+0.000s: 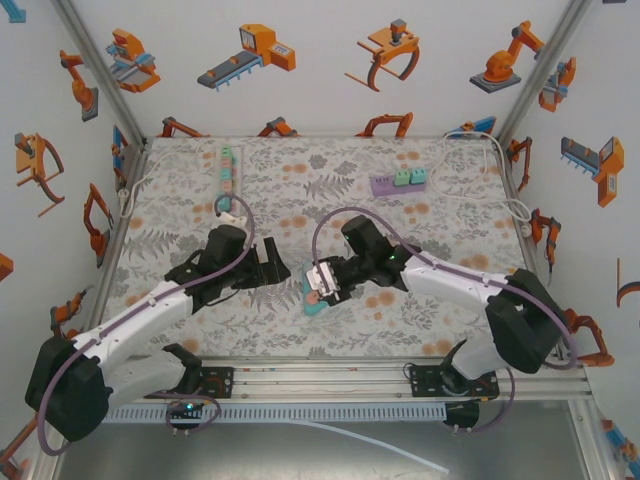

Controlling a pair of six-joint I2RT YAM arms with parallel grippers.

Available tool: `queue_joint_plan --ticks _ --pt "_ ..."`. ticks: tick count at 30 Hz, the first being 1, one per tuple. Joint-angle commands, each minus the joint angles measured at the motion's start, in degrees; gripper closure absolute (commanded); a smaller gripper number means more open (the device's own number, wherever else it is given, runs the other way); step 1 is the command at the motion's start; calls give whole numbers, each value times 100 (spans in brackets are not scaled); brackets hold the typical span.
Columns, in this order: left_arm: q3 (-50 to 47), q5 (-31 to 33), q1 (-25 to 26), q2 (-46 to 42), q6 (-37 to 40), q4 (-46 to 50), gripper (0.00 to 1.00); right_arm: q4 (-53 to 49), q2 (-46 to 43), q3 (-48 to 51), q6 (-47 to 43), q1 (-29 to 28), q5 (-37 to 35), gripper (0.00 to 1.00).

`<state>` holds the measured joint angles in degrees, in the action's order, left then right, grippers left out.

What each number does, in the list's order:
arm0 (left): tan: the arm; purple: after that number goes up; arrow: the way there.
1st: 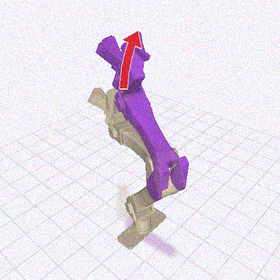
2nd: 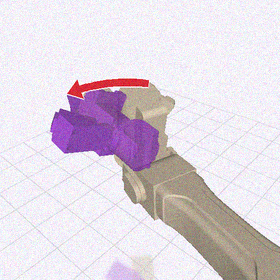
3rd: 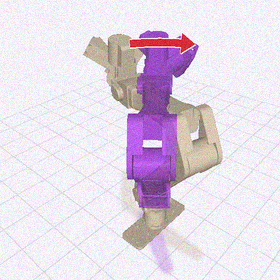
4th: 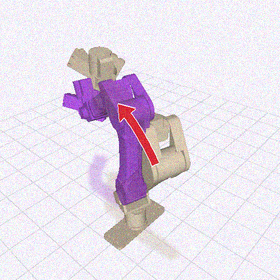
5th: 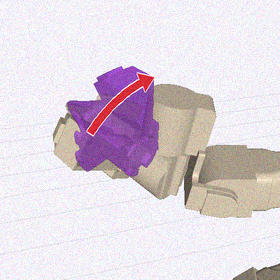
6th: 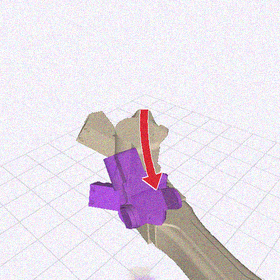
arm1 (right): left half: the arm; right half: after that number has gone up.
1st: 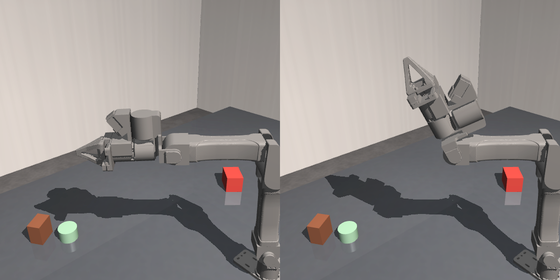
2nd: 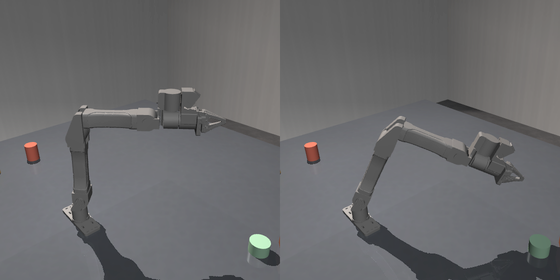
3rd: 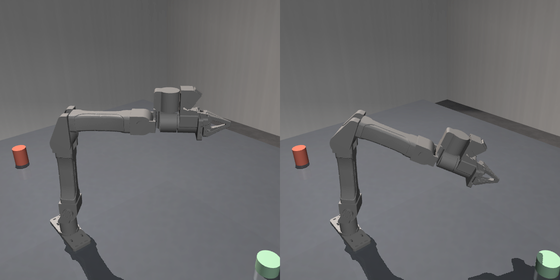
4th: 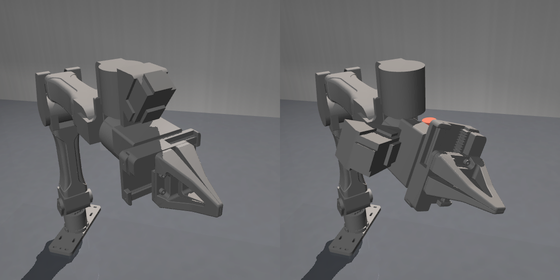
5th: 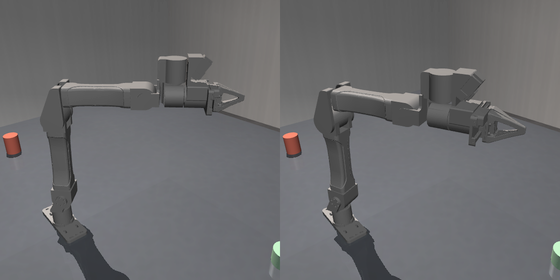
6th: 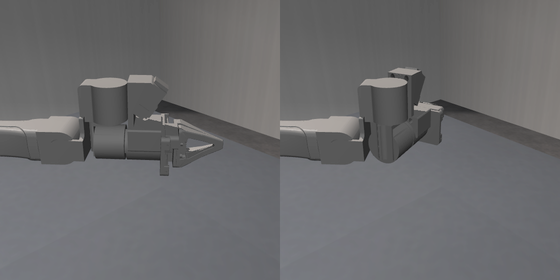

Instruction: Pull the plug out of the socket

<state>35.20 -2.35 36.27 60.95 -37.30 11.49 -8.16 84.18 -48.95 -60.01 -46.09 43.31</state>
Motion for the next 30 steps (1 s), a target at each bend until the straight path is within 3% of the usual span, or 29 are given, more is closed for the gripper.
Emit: queue_joint_plan --ticks 1,6,10,13,16,20,30 --pt "-59 7 -28 47 -54 82 10 -525 204 -219 -381 -91 102 47" --pt "-84 -574 -28 413 55 -332 8 -311 448 -220 -333 -151 126 49" --pt "-171 -1335 -9 811 84 -1142 8 89 576 -95 -136 -155 242 57" --pt "-85 -1426 -13 1146 54 -1341 9 320 599 13 -17 -164 318 63" --pt "38 -1428 -15 1560 -22 -1435 21 431 594 82 54 -164 438 68" --pt "93 -1752 41 2020 -168 -1804 51 509 575 148 121 -165 477 73" --pt "87 -2176 223 2575 -460 -2440 54 720 661 131 200 -171 556 76"
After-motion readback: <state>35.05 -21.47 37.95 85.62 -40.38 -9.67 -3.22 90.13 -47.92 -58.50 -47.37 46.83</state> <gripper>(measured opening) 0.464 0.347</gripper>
